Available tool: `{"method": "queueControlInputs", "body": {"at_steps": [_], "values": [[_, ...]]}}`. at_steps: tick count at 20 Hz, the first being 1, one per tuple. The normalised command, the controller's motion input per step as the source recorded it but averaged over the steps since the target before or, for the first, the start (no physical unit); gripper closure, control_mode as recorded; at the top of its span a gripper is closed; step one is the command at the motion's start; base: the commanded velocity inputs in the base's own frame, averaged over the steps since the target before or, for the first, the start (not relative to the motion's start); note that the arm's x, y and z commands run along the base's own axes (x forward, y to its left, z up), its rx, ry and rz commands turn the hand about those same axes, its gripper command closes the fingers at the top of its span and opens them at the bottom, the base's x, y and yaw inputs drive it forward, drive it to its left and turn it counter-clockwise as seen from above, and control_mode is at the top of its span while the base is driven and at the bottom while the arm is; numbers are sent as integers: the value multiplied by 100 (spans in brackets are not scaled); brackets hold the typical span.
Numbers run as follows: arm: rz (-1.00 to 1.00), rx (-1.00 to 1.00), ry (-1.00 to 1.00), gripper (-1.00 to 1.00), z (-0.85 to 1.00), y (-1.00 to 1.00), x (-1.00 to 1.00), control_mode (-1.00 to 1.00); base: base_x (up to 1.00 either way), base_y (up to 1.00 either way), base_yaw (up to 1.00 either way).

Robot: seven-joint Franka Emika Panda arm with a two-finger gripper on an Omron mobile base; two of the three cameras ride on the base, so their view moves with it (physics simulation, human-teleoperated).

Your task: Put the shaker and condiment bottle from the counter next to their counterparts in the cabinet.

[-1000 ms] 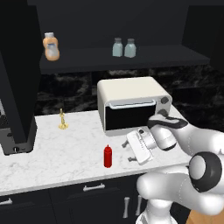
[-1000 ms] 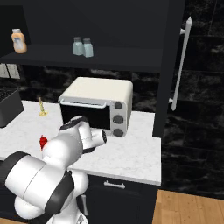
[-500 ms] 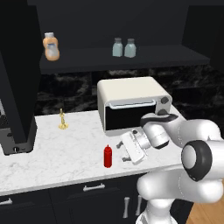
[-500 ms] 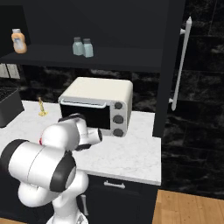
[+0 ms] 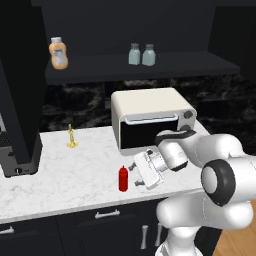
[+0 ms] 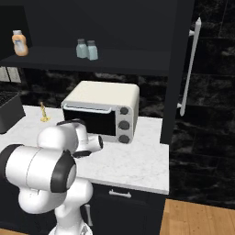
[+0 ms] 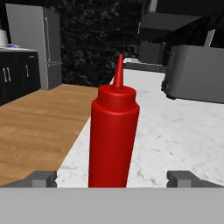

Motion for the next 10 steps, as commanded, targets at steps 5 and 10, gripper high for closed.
{"method": "queueControlInputs", "body": {"at_steps": [5,10], "values": [[0,0,0,-100,-15,13,0,-100,0,0,0],[0,0,0,-100,-9,18,0,-100,0,0,0]]}}
